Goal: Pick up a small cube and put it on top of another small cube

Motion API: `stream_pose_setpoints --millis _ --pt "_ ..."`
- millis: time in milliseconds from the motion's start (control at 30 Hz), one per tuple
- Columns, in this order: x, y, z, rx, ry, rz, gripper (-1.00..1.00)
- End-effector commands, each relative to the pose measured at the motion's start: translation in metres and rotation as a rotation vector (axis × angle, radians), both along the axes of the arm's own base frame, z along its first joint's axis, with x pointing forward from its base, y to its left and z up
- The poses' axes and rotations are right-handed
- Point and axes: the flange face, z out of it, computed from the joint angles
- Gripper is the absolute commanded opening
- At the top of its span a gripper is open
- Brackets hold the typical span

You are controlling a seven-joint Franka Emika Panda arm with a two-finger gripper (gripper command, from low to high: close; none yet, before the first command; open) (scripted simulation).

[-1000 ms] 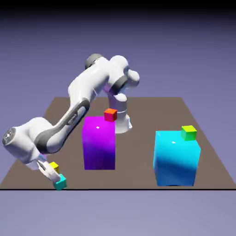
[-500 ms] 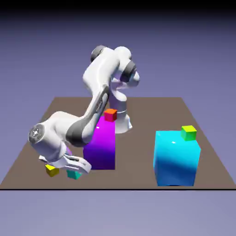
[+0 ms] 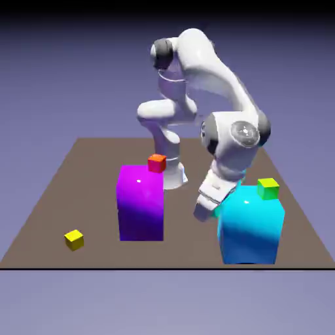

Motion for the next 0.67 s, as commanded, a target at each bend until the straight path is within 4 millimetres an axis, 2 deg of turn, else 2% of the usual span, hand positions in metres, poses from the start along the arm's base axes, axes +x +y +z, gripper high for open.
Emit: stream_pose_setpoints --millis 0,100,233,267,300,400,433,467,500,600,633 --pt "-0.013 0.022 0.011 -0.01 -0.021 0.104 -1.0" --pt "-0.06 0.084 0.044 -0.052 -0.085 0.413 -1.0" --pt "-0.136 0.156 0.085 -0.144 -0.181 0.823 -1.0" --pt "-0.146 0.165 0.068 -0.163 -0.168 0.866 -1.0" --pt "-0.146 0.165 0.068 -0.163 -0.168 0.866 -1.0" --pt "-0.133 0.147 0.011 -0.164 -0.168 0.865 -1.0" --pt "-0.132 0.145 0.004 -0.163 -0.168 0.866 -1.0" --pt "-0.132 0.145 0.004 -0.163 -0.168 0.866 1.0" --pt "-0.132 0.145 0.004 -0.163 -0.168 0.866 1.0" --pt "-0.144 0.163 0.06 -0.164 -0.168 0.865 1.0" --pt "-0.146 0.165 0.068 -0.163 -0.168 0.866 1.0"
